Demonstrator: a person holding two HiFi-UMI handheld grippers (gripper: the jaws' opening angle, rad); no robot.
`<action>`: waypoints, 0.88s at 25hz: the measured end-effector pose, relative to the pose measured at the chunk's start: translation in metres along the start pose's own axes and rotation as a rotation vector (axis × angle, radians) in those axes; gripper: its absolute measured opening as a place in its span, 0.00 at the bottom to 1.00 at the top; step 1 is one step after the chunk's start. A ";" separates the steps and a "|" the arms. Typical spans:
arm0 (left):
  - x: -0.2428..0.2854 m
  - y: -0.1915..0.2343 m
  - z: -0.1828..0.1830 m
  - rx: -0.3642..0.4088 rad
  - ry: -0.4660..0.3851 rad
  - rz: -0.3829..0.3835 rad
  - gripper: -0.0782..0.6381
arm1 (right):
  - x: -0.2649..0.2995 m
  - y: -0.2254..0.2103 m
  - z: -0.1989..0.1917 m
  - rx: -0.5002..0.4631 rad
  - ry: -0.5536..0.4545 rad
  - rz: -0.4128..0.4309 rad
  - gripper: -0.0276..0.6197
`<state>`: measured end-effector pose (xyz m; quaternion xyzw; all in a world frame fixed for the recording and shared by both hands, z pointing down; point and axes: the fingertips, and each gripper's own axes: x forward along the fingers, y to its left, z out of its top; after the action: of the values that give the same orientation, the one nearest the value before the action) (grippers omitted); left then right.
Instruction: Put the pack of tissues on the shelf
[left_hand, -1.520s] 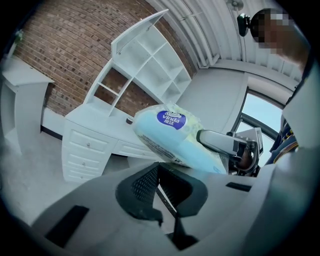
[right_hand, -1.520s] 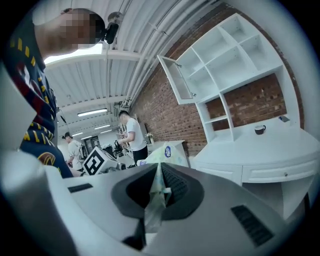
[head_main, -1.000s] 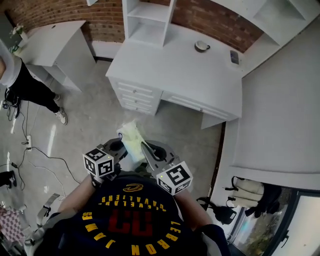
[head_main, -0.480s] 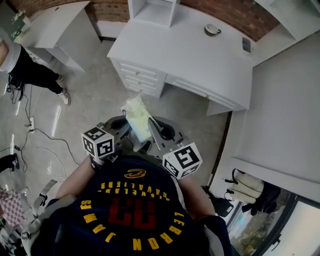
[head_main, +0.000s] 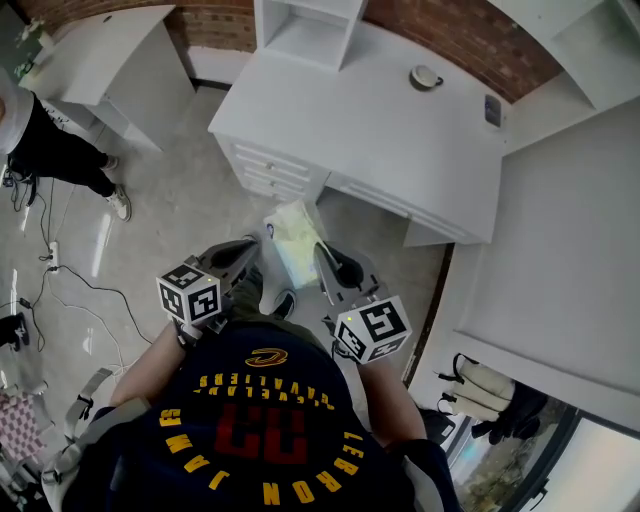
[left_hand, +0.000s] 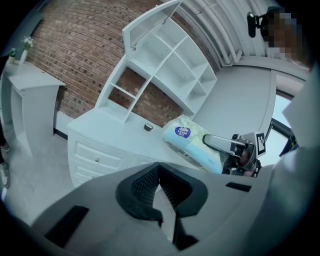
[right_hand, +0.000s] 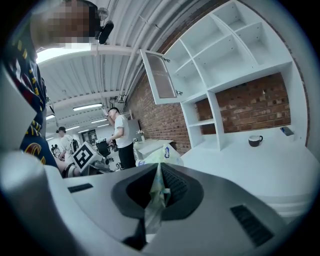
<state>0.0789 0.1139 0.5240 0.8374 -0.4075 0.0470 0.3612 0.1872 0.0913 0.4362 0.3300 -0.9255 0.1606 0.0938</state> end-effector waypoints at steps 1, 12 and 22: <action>0.001 0.007 0.006 -0.003 -0.004 0.004 0.11 | 0.005 -0.005 0.001 0.001 0.007 -0.010 0.05; 0.034 0.084 0.096 0.010 -0.015 -0.037 0.11 | 0.094 -0.052 0.040 0.016 0.019 -0.105 0.05; 0.058 0.150 0.138 -0.007 0.029 -0.074 0.11 | 0.165 -0.083 0.069 0.039 0.029 -0.175 0.05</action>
<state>-0.0201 -0.0731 0.5293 0.8498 -0.3713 0.0442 0.3715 0.1098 -0.0900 0.4374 0.4089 -0.8884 0.1746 0.1143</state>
